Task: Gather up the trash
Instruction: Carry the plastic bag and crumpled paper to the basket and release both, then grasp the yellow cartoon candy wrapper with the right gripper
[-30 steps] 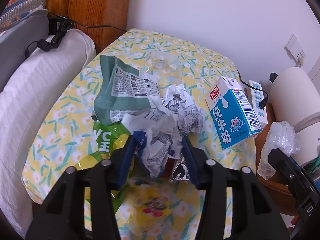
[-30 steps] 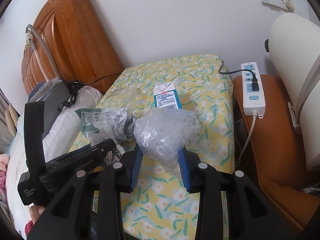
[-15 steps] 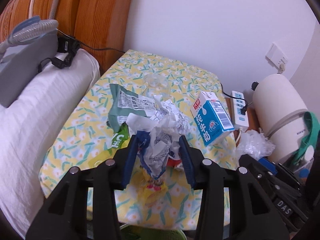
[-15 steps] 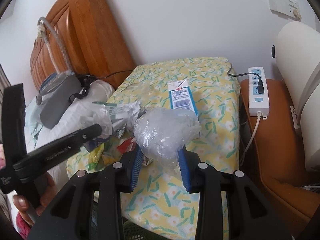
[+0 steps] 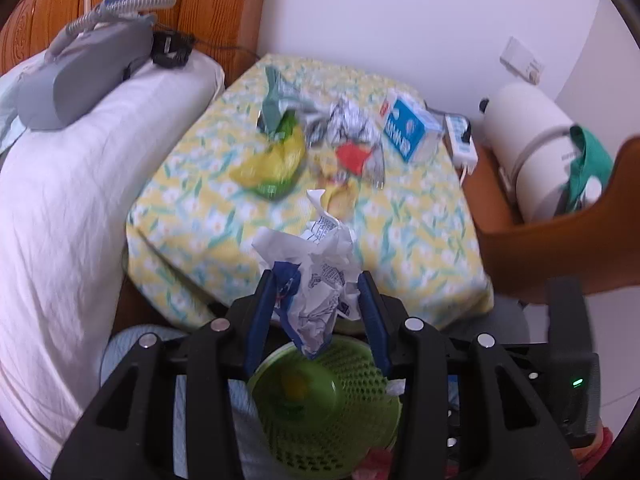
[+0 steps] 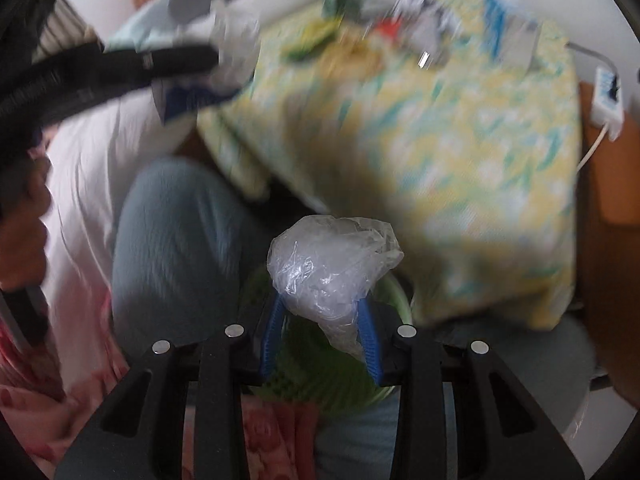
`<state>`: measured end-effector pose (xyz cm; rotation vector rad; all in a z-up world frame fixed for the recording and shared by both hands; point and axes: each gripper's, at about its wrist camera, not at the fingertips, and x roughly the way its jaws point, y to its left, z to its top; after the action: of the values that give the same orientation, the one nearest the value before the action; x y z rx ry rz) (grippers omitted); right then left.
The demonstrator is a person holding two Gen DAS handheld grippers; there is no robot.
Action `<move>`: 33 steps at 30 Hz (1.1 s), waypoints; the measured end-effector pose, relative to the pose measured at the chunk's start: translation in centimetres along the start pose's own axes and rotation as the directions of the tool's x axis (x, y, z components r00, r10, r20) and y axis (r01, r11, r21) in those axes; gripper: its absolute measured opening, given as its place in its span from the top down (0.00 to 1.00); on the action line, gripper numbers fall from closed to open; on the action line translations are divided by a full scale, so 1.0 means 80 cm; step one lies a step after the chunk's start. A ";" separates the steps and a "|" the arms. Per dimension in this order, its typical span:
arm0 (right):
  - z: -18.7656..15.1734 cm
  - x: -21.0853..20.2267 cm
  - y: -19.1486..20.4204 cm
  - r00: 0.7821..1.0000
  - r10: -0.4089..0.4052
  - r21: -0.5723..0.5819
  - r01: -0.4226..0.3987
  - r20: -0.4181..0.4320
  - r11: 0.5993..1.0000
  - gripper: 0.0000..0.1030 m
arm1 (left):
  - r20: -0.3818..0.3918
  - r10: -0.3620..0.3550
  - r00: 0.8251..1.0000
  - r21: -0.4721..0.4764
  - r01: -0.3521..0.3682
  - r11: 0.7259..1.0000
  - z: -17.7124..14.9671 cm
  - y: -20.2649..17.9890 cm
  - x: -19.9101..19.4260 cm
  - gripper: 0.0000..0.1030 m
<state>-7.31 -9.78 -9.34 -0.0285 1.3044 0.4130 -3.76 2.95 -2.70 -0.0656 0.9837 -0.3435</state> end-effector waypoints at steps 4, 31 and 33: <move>-0.020 0.030 0.012 0.998 -0.025 -0.011 0.024 -0.050 1.000 0.21 | -0.043 -0.002 0.999 -0.008 0.002 1.000 -0.027 0.009 0.006 0.59; -0.011 -0.029 -0.070 0.973 -0.187 0.211 0.156 0.135 0.965 0.03 | -0.091 -0.040 0.995 0.078 0.047 0.996 -0.077 -0.004 0.001 0.08; -0.008 -0.030 -0.067 0.974 -0.179 0.209 0.147 0.141 0.967 0.03 | -0.084 -0.027 0.996 0.062 0.032 0.998 -0.073 0.003 0.002 0.08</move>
<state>-6.68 -15.57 -8.41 0.0624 1.1698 0.1399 -8.42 3.72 -6.16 -0.0081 1.0547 -0.4071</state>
